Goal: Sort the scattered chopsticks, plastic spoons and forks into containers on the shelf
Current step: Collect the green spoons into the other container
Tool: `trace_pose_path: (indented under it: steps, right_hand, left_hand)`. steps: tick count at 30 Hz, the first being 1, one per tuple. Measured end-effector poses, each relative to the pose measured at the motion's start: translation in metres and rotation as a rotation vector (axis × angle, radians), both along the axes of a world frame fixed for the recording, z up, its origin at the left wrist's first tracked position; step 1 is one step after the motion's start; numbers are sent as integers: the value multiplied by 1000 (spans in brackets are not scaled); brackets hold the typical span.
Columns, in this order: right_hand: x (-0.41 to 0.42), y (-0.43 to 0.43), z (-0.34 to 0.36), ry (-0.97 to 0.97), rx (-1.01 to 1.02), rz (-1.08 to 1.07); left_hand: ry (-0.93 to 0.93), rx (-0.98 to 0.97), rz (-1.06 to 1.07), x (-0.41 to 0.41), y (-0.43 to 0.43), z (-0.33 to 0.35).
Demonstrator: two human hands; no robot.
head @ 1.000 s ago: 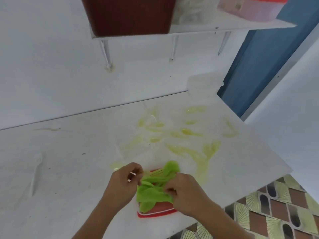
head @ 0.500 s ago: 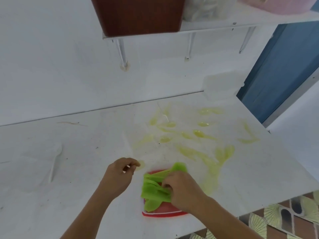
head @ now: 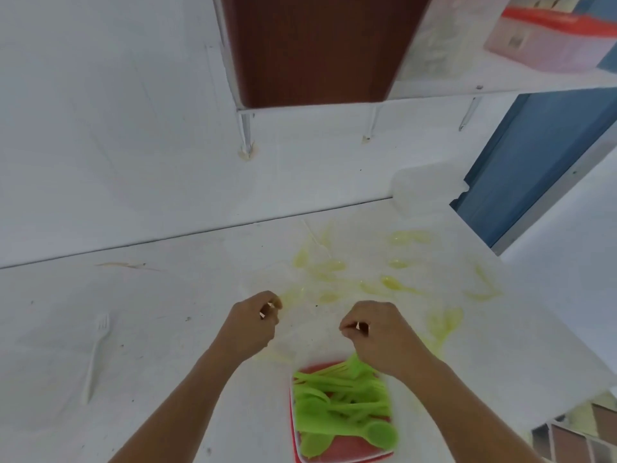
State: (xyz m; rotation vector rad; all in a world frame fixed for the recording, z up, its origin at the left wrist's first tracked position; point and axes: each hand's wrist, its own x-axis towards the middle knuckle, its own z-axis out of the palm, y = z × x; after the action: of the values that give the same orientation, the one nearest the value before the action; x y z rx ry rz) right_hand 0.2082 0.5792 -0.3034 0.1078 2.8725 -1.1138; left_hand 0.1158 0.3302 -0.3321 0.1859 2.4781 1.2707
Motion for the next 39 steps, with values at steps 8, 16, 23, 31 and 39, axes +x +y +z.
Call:
trace_pose_path:
  steps: [8, 16, 23, 31, 39]
  right_hand:
    - [-140, 48, -39, -63, 80, -180]
    - [-226, 22, -84, -163, 539, 75]
    - [-216, 21, -88, -37, 301, 7]
    - [-176, 34, -66, 81, -34, -118]
    - [-148, 41, -40, -26, 506, -84]
  left_hand:
    - [61, -125, 41, -32, 15, -7]
    - [-70, -95, -124, 7, 29, 7]
    - [-2, -187, 67, 2, 21, -10]
    - [-33, -165, 34, 11, 19, -21]
    - [-74, -84, 92, 25, -15, -6]
